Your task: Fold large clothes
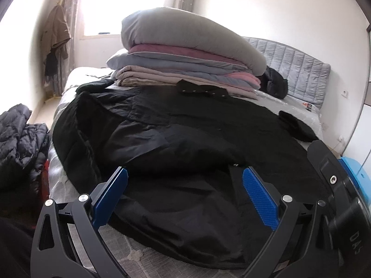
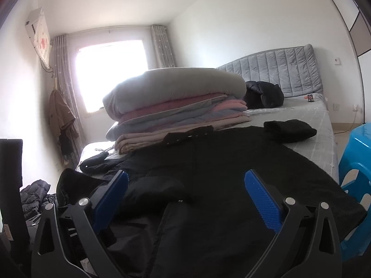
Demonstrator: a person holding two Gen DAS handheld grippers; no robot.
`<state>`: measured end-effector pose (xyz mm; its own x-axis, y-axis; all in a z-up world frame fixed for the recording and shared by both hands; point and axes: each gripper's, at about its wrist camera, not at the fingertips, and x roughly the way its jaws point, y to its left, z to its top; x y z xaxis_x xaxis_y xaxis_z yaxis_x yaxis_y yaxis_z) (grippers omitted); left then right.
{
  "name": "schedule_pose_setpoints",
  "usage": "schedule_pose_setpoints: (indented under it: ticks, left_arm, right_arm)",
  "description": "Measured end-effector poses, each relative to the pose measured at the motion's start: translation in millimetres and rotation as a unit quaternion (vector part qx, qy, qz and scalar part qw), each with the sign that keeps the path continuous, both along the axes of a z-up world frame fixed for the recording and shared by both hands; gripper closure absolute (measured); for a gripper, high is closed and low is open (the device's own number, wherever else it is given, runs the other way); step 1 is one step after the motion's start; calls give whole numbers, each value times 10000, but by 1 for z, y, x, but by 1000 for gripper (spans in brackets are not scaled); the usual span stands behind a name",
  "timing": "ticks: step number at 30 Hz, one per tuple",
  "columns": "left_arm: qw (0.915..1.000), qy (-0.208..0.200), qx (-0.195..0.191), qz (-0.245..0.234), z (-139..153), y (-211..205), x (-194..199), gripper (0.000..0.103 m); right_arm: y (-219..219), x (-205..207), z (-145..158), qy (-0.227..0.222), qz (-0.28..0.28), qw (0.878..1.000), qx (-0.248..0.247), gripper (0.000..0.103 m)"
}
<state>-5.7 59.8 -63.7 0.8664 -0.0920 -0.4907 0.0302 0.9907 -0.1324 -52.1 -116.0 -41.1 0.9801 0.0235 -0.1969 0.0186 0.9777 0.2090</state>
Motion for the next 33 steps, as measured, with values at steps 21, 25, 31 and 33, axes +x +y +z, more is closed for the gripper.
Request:
schedule_pose_setpoints:
  ticks: [21,25,31,33]
  left_arm:
    - [9926,1043,613,-110,17,-5,43,7]
    - [9906,1249,522,-196,20,-5,43,7]
    - [9882,1397,570,-258,28,-13,39,7]
    - [9874,1424,637,-274,30,-16,36,7]
  right_arm:
    - [-24,49,6,1162,-529,9896,-658,6]
    - [-35,54,1,1614,-690,9834,-468,6]
    - [-43,54,1,1939,-881,9763,-381,6]
    - [-45,54,2,1996,-877,9753,-366,6]
